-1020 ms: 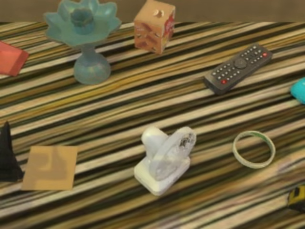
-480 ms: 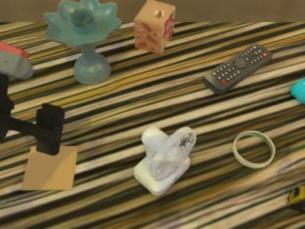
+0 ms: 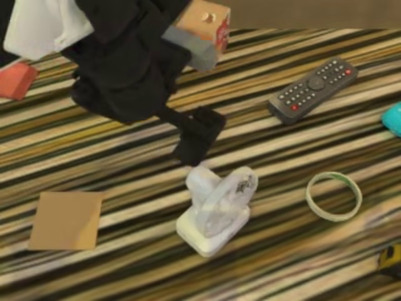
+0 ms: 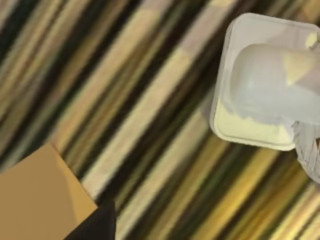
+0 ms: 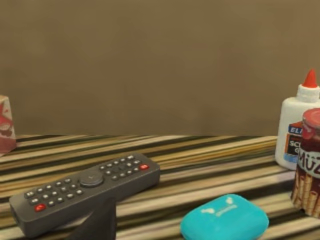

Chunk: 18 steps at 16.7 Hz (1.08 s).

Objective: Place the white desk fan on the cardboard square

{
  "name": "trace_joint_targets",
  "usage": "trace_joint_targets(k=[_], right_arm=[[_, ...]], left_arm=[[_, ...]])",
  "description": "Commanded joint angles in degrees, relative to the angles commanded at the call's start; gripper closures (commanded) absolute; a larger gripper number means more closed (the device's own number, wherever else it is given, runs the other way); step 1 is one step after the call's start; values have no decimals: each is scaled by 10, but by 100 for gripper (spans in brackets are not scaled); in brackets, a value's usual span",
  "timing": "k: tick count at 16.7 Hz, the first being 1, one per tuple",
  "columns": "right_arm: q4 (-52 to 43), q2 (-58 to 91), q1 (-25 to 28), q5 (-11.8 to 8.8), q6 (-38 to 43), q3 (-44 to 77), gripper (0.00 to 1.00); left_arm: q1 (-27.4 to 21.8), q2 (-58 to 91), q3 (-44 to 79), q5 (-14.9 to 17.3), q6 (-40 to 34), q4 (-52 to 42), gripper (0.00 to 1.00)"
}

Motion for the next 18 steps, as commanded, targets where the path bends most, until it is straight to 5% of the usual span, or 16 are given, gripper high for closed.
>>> trace_joint_targets(k=[8,18], right_arm=[[0,0,0,0,0,0,0],[0,0,0,0,0,0,0]], left_arm=[[-96,242,250,1,-9,-160,0],[-97,244,214,1,-8,-125,0]])
